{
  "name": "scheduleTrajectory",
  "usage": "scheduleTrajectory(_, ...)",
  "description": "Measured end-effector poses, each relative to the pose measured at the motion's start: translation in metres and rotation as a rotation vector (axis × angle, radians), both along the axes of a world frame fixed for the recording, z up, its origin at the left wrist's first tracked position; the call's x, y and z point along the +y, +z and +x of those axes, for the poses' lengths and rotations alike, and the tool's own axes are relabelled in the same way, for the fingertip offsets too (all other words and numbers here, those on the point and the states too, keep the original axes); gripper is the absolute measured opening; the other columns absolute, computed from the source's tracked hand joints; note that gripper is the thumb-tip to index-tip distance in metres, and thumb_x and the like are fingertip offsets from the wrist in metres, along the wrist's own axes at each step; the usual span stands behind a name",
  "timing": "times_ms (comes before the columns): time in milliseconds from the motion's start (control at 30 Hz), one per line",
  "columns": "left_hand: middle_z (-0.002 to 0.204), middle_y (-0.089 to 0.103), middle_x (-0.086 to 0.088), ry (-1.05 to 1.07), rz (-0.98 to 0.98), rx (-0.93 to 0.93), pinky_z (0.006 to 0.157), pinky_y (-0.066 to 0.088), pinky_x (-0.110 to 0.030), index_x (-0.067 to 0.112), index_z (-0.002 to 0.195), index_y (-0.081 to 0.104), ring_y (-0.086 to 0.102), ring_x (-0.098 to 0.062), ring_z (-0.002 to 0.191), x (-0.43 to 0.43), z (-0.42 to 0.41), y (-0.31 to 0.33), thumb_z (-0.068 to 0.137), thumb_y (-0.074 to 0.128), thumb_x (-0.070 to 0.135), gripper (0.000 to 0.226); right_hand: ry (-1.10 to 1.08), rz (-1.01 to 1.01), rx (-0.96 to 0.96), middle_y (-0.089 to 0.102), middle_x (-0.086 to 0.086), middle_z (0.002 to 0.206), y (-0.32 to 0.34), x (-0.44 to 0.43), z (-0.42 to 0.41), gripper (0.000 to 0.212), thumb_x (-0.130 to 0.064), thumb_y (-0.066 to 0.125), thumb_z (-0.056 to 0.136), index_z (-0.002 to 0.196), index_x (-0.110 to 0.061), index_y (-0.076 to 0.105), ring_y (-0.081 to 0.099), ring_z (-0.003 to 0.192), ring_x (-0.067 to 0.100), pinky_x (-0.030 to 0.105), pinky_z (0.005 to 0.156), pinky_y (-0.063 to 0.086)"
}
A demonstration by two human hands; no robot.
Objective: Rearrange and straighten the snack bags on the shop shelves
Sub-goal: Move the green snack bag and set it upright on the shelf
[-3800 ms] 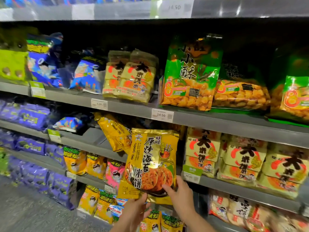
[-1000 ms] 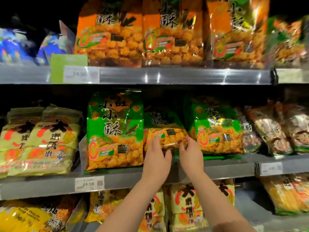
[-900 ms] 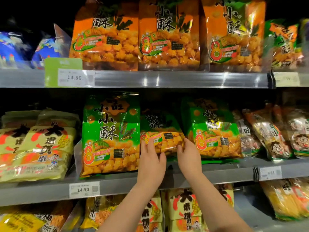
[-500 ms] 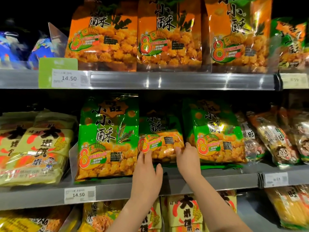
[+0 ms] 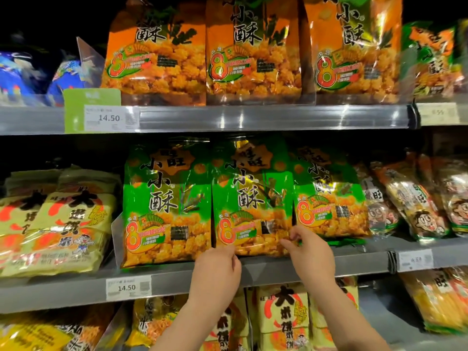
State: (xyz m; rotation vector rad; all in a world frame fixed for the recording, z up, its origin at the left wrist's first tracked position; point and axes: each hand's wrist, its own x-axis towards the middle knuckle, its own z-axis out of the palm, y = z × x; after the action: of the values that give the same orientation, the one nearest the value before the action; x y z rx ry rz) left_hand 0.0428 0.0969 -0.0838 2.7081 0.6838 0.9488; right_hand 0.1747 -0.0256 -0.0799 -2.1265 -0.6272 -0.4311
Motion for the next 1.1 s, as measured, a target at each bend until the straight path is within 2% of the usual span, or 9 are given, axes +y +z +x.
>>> scheduleTrajectory(133, 0.109, 0.062, 0.006, 0.001, -0.001, -0.059, 0.086, 0.041, -0.027, 0.022, 0.109, 0.062, 0.049, -0.015, 0.102, 0.003, -0.003, -0.005, 0.092, 0.04, 0.022, 0.028, -0.028, 0.065, -0.001, 0.052, -0.012, 0.067, -0.005, 0.001, 0.006, 0.021, -0.033, 0.063, 0.086, 0.078, -0.023, 0.047, 0.049, 0.061, 0.013, 0.026, 0.048, 0.03)
scheduleTrajectory(267, 0.122, 0.059, 0.0, -0.005, 0.002, -0.055, 0.095, 0.039, -0.029, 0.016, 0.116, 0.062, 0.051, -0.019, 0.112, -0.002, -0.004, -0.01, 0.092, 0.043, 0.019, 0.031, -0.1, 0.011, 0.002, 0.055, -0.007, 0.079, -0.007, 0.002, 0.01, 0.025, -0.043, 0.062, 0.084, 0.091, -0.022, 0.05, 0.049, 0.072, 0.016, 0.027, 0.052, 0.032)
scheduleTrajectory(333, 0.127, 0.055, 0.001, -0.017, -0.01, -0.015, 0.1, 0.036, -0.028, 0.017, 0.123, 0.057, 0.048, -0.017, 0.116, -0.006, -0.005, -0.01, 0.093, 0.04, 0.02, 0.035, -0.083, 0.013, 0.066, 0.059, -0.004, 0.086, -0.006, -0.002, 0.015, 0.031, -0.044, 0.063, 0.084, 0.099, -0.02, 0.053, 0.052, 0.078, 0.018, 0.028, 0.056, 0.035)
scheduleTrajectory(467, 0.133, 0.051, 0.003, -0.021, 0.03, 0.019, 0.103, 0.034, -0.028, 0.019, 0.127, 0.053, 0.046, -0.014, 0.121, -0.006, -0.009, -0.006, 0.093, 0.038, 0.022, 0.037, -0.02, 0.004, 0.206, 0.06, -0.006, 0.086, -0.003, -0.013, 0.022, 0.043, -0.043, 0.061, 0.085, 0.116, -0.015, 0.054, 0.058, 0.087, 0.019, 0.031, 0.065, 0.045)
scheduleTrajectory(600, 0.136, 0.049, 0.006, 0.022, 0.011, -0.016, 0.104, 0.032, -0.031, 0.023, 0.127, 0.053, 0.042, -0.013, 0.125, -0.002, -0.016, -0.007, 0.093, 0.039, 0.025, 0.037, -0.059, 0.052, 0.123, 0.062, 0.004, 0.112, -0.003, -0.013, 0.016, 0.041, -0.04, 0.059, 0.087, 0.119, -0.013, 0.056, 0.052, 0.108, 0.026, 0.038, 0.082, 0.048)
scheduleTrajectory(767, 0.131, 0.053, 0.008, 0.05, 0.001, -0.004, 0.101, 0.036, -0.031, 0.025, 0.124, 0.055, 0.045, -0.014, 0.121, 0.002, -0.012, -0.004, 0.092, 0.04, 0.027, 0.036, -0.073, 0.097, 0.03, 0.061, 0.003, 0.107, -0.001, -0.003, 0.0, 0.027, -0.034, 0.054, 0.089, 0.109, -0.015, 0.057, 0.051, 0.103, 0.025, 0.042, 0.085, 0.046)
scheduleTrajectory(967, 0.13, 0.054, 0.009, 0.065, 0.011, -0.007, 0.1, 0.036, -0.031, 0.027, 0.126, 0.053, 0.043, -0.012, 0.121, 0.005, -0.013, -0.003, 0.093, 0.039, 0.028, 0.036, -0.095, 0.023, 0.01, 0.059, 0.005, 0.114, 0.002, 0.009, -0.006, 0.032, -0.035, 0.049, 0.092, 0.117, -0.016, 0.055, 0.051, 0.107, 0.026, 0.041, 0.089, 0.041)
scheduleTrajectory(1100, 0.13, 0.053, 0.003, 0.126, 0.032, -0.11, 0.099, 0.037, -0.034, 0.023, 0.128, 0.051, 0.043, -0.017, 0.122, 0.022, -0.017, 0.002, 0.091, 0.045, 0.024, 0.037, -0.108, 0.033, -0.064, 0.055, 0.006, 0.118, 0.008, 0.016, -0.008, 0.029, -0.033, 0.051, 0.092, 0.116, -0.018, 0.054, 0.048, 0.11, 0.026, 0.04, 0.089, 0.039)
